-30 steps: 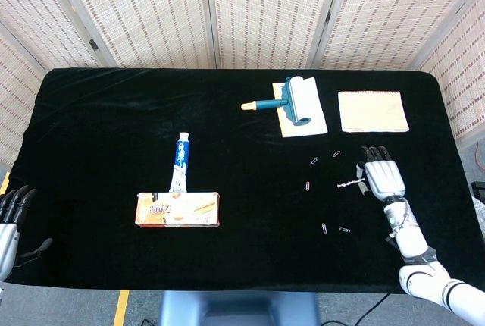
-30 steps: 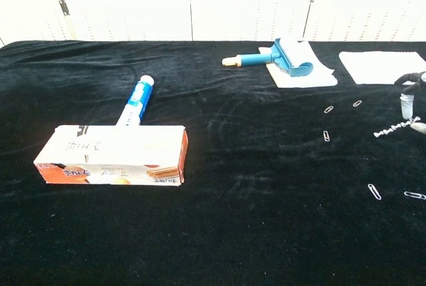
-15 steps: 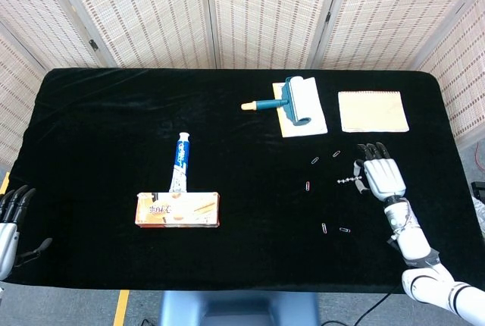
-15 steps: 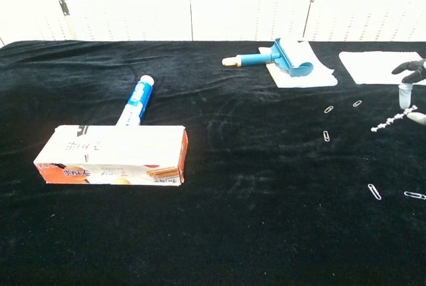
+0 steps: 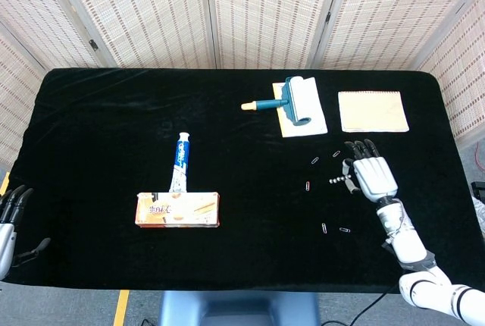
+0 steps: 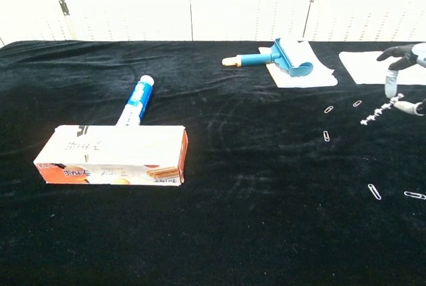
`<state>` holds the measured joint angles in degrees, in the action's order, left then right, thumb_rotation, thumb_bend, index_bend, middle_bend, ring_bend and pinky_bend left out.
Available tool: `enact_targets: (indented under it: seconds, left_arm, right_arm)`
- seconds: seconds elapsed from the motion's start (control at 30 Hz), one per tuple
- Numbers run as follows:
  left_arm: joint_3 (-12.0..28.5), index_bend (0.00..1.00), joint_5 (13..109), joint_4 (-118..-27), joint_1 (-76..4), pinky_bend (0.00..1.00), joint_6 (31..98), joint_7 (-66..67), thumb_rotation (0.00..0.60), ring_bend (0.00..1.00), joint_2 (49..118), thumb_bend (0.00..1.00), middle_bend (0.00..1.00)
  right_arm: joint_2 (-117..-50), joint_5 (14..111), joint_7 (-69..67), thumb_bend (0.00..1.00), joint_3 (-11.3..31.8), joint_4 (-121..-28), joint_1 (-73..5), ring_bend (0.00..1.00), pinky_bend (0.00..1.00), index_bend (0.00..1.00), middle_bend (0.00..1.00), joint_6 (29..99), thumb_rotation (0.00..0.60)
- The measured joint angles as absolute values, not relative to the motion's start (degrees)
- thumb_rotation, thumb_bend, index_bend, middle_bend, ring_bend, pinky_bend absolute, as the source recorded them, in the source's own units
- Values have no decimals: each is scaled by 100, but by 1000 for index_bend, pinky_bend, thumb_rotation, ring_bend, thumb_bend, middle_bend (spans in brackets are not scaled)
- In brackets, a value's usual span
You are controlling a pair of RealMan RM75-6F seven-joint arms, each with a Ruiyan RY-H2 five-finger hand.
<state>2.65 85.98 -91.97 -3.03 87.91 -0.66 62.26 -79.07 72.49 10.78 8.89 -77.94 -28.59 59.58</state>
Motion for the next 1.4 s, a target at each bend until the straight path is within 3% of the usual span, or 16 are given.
enact_targets:
  seconds: [0.4,0.83,1.4]
  left_arm:
    - [291,0,8582,-9167,-220,9,8924,-309,600,53,6154,251,70]
    - [298,0,8588,-9141,-138,9,9025,-500,600,53,6092,251,70]
    - [302,0,8574,-9137,-163,9,8941,-402,600,53,6129,251,69]
  right_arm:
    - [-8064,7042,1766,593,972,-8161,-3136,83,0,898,137,5871,600]
    - [-8406,6757,2088,594,976,-7966,-3395,83,0,898,138,5664,600]
    - [-8285,6518,1928,593,1091,-7736,-3371,90,0,898,139,5754,600]
